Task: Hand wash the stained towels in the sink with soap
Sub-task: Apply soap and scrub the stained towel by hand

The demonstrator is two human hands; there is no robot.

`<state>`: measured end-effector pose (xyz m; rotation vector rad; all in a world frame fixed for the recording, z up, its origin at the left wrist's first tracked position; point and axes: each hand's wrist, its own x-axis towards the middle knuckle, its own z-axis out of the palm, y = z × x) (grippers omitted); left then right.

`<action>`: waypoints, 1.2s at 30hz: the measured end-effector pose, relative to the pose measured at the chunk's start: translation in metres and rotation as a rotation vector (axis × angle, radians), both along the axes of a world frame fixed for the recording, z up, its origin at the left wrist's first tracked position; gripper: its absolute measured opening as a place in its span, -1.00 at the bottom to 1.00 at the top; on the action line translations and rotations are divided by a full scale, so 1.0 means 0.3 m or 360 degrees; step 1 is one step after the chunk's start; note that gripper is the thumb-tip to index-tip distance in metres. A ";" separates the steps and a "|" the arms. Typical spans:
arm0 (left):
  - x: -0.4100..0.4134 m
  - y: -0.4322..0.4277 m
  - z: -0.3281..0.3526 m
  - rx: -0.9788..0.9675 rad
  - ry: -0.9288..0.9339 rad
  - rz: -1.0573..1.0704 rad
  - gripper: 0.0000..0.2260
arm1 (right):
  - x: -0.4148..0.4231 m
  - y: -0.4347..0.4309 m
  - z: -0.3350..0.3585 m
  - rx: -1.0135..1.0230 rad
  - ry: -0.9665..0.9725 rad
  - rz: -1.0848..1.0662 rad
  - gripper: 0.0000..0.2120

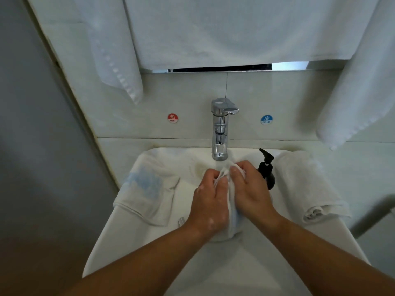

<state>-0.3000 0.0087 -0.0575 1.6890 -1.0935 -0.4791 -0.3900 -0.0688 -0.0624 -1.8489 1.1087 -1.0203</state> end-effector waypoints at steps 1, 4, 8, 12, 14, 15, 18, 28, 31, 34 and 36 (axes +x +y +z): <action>-0.003 -0.006 0.013 -0.0031 -0.0011 0.0006 -0.84 | -0.005 -0.003 -0.007 0.0102 0.0050 -0.0006 -0.86; 0.029 -0.038 0.046 -0.0013 0.0110 0.0245 -0.85 | -0.013 0.060 0.007 0.0048 0.0208 0.0194 -0.82; 0.022 -0.007 0.054 0.0101 0.0205 0.0275 -0.80 | 0.005 0.086 0.095 -0.0200 0.0108 0.0182 -0.88; -0.002 0.014 0.115 -0.0082 0.0116 0.0118 -0.82 | 0.011 0.041 0.071 0.0090 0.0066 -0.0039 -0.82; 0.033 -0.015 0.118 -0.0079 0.0129 0.0234 -0.84 | 0.018 0.091 0.041 0.0042 0.0203 0.0108 -0.82; 0.048 -0.025 0.109 -0.0072 0.0163 0.0306 -0.84 | 0.019 0.115 0.044 -0.0018 0.0191 0.0162 -0.84; 0.017 0.000 0.063 -0.0053 0.0103 0.0318 -0.83 | 0.023 0.099 0.074 -0.0160 0.0050 0.0097 -0.89; 0.038 -0.028 -0.001 0.0235 0.0161 0.0367 -0.81 | 0.021 0.089 0.048 -0.0131 0.0133 0.0214 -0.88; 0.006 -0.001 0.000 0.0145 0.0154 0.0120 -0.79 | 0.034 0.029 0.027 0.0047 0.0088 -0.0001 -0.87; 0.042 -0.027 0.009 -0.0006 0.0108 0.0246 -0.83 | 0.024 0.056 -0.047 0.0112 0.0340 0.0097 -0.81; 0.069 -0.048 0.006 0.0047 0.0168 0.0372 -0.83 | 0.027 0.103 -0.041 0.0001 0.0234 0.0212 -0.83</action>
